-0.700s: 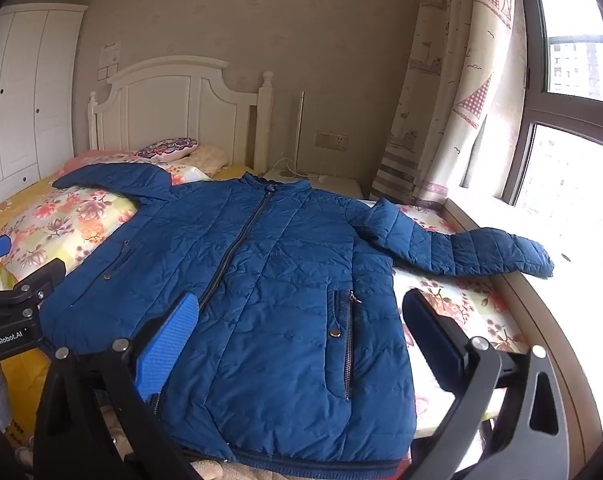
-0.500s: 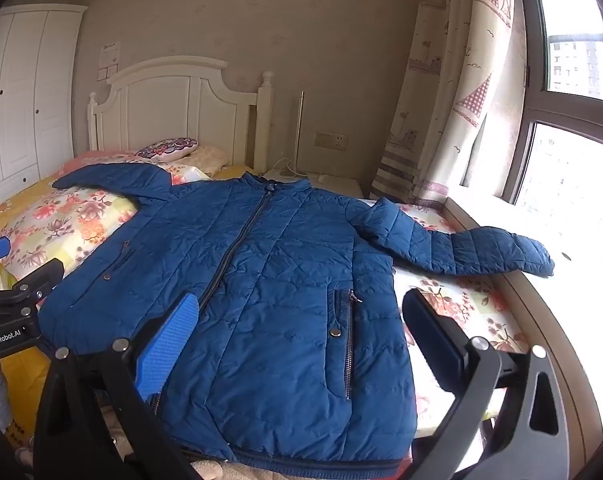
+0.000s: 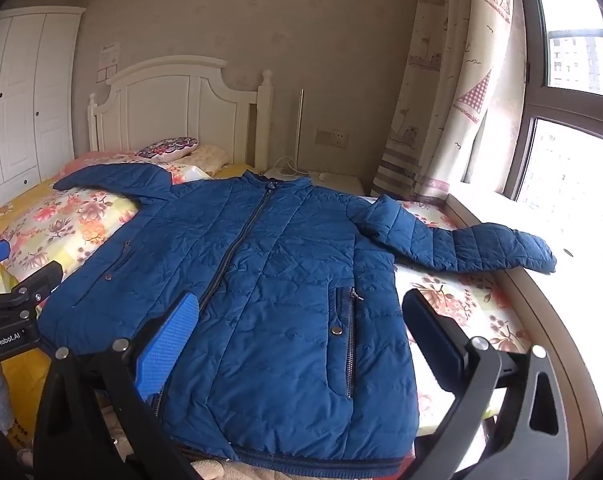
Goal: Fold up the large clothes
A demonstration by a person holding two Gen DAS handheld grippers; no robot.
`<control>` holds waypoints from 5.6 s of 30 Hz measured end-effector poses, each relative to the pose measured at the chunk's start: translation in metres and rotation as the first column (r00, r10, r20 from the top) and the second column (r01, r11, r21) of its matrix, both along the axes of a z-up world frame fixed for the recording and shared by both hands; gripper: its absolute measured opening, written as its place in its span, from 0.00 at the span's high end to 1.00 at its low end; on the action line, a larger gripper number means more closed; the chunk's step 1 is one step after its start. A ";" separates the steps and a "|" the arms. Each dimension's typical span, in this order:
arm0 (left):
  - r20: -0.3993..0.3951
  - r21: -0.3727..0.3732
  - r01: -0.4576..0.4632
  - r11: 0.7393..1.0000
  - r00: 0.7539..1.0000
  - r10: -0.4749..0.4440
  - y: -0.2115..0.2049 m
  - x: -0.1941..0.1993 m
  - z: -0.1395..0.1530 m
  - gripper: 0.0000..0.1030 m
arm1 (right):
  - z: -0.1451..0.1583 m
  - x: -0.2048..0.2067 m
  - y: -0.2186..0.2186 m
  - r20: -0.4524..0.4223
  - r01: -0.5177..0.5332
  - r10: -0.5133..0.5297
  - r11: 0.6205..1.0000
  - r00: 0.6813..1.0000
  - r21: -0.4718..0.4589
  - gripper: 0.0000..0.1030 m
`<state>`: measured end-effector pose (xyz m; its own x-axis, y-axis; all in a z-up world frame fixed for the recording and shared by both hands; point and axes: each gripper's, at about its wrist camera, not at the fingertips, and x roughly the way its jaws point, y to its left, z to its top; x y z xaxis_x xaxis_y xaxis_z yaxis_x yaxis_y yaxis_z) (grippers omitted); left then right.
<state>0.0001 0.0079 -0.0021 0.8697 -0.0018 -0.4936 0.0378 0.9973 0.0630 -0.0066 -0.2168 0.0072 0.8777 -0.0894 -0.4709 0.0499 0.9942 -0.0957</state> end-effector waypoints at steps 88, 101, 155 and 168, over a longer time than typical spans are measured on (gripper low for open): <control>-0.145 0.120 0.161 0.980 0.979 -0.144 -0.042 0.211 -0.057 0.04 | -0.082 0.099 -0.183 -0.265 0.375 -0.287 0.840 0.921 0.393 0.02; -0.406 -0.029 0.117 0.993 0.906 -0.118 0.004 0.317 -0.120 0.04 | -0.117 0.235 -0.374 -0.392 0.718 -0.602 0.584 0.696 0.378 0.27; -0.269 0.179 0.698 0.693 0.712 -0.648 -0.333 0.297 -0.023 0.04 | -0.096 0.171 -0.147 -0.264 0.155 -0.074 0.941 0.962 0.301 0.35; -0.353 0.241 0.666 0.706 0.738 -0.575 -0.386 0.330 -0.049 0.68 | -0.099 0.168 -0.152 -0.220 0.098 -0.010 0.914 0.976 0.393 0.34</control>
